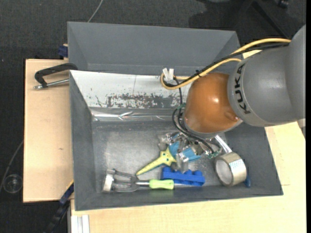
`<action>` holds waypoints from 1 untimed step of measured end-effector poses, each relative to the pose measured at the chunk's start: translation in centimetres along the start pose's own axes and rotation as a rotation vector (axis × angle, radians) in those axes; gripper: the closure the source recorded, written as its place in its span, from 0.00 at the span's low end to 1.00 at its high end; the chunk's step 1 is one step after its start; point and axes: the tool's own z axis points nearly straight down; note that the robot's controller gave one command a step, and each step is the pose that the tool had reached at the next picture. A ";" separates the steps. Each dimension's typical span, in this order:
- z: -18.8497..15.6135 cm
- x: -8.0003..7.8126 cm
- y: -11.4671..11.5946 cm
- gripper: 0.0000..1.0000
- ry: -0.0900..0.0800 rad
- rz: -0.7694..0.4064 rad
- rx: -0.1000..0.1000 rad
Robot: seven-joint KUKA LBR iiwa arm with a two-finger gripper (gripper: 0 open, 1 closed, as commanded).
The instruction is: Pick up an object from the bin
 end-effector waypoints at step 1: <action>0.0 0.0 0.0 1.00 0.000 0.001 0.000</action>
Offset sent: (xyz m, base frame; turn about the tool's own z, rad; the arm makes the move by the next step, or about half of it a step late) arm 0.0038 0.0131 0.1022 0.0339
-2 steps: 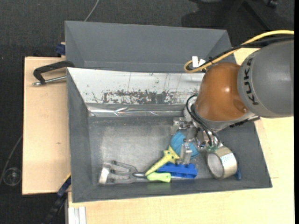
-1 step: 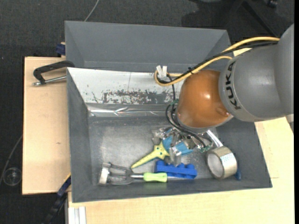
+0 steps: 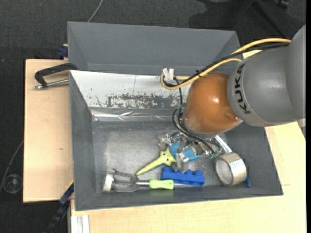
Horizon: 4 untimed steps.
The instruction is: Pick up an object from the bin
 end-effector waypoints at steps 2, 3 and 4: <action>-10.3 -1.2 1.0 1.00 -0.005 0.033 0.000; -8.0 -0.3 2.8 1.00 -0.008 0.028 0.001; -10.9 -0.4 2.1 1.00 0.000 0.014 -0.004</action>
Offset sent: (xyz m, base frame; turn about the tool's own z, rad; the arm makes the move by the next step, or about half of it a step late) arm 0.0000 0.0000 0.0000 0.0000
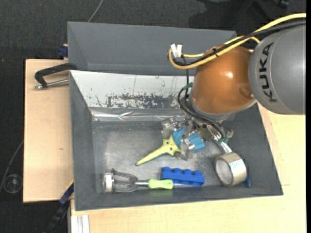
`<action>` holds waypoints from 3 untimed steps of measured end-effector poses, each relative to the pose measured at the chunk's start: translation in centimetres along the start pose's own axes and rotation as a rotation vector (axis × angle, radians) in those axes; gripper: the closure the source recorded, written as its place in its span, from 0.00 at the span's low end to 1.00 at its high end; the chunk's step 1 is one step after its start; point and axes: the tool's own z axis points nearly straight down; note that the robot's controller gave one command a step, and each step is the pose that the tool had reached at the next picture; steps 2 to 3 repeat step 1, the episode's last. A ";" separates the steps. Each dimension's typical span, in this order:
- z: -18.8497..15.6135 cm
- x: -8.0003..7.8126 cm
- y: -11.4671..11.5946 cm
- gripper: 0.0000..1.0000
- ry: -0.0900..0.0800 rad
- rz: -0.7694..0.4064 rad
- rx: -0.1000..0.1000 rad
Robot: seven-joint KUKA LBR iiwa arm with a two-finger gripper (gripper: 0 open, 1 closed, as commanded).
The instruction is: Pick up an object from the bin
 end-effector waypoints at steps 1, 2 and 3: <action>-6.2 0.3 0.4 1.00 -0.007 0.019 0.003; -6.2 0.3 0.4 1.00 -0.007 0.019 0.003; -6.2 0.3 0.4 1.00 -0.007 0.019 0.003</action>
Offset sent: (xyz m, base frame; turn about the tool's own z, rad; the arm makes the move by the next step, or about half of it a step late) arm 0.0165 0.0003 0.1661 0.0180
